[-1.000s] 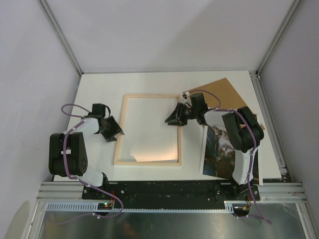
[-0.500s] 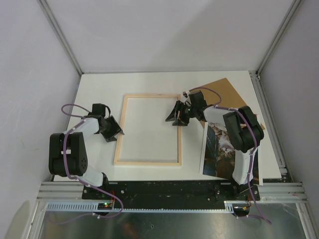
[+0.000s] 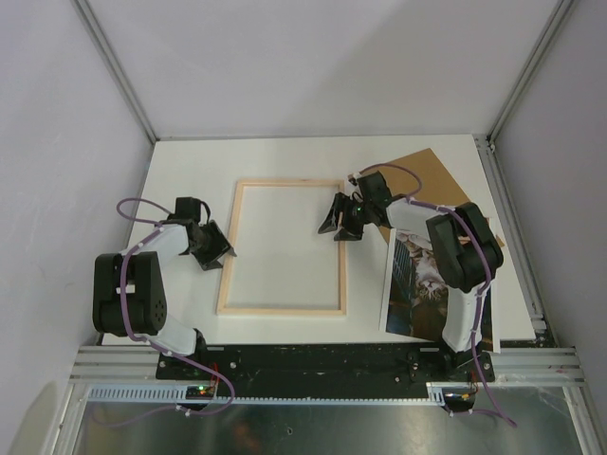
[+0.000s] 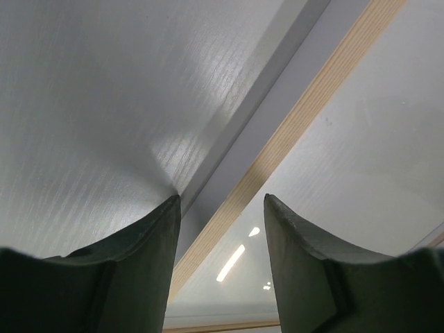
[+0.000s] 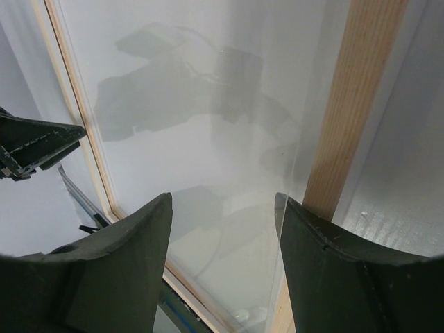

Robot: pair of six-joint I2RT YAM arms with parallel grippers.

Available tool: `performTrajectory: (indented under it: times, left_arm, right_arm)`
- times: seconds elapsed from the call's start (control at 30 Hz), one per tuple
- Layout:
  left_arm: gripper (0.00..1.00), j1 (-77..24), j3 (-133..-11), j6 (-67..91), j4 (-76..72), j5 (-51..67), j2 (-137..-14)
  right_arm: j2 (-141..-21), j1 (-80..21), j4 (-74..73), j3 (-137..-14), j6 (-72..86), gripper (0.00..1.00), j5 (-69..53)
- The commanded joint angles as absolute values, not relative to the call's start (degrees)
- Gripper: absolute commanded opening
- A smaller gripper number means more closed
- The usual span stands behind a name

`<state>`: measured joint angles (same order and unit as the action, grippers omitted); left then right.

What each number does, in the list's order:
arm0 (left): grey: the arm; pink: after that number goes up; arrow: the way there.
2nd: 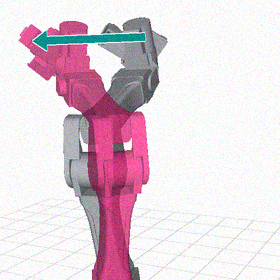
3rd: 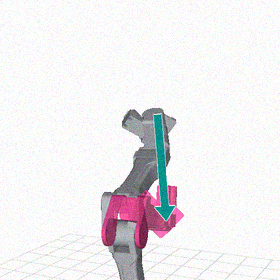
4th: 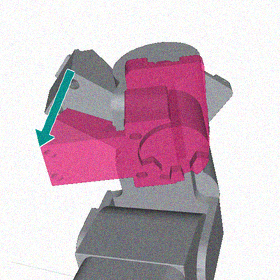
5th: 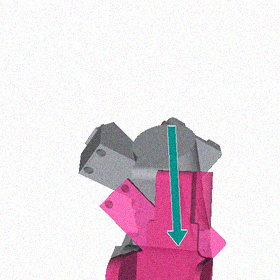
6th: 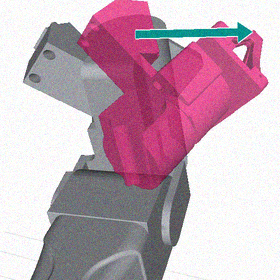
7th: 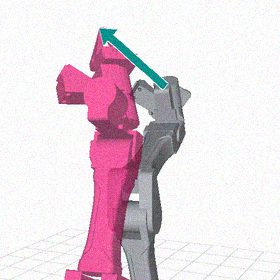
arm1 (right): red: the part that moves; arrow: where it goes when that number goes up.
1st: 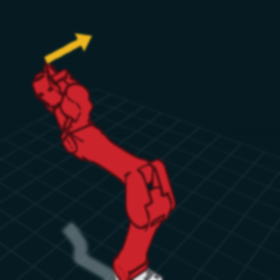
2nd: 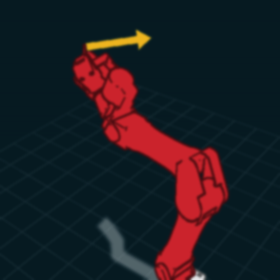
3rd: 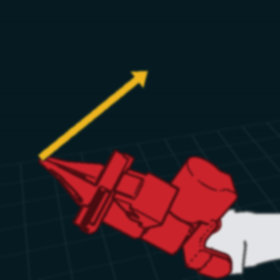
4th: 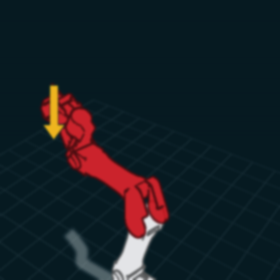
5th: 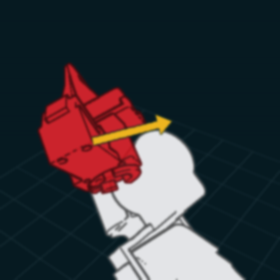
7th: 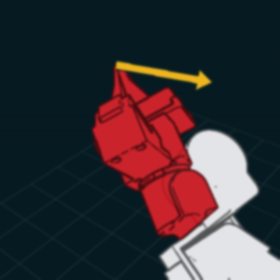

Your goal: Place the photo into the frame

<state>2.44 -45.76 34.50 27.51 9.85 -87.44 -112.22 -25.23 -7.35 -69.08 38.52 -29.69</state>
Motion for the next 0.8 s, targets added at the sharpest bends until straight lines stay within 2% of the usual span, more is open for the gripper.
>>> performTrajectory:
  times: [0.0, 0.77]
  left_arm:
    - [0.57, 2.60, -44.69, 33.49, 27.77, 8.63, -88.51]
    - [0.57, 2.66, -44.38, 33.56, 27.79, 8.25, -88.58]
  right_arm:
    - [-108.76, -25.19, -10.60, -71.37, 35.84, 0.66, -26.28]
    - [-104.84, -23.93, -19.40, -73.12, 30.22, 0.68, -15.75]
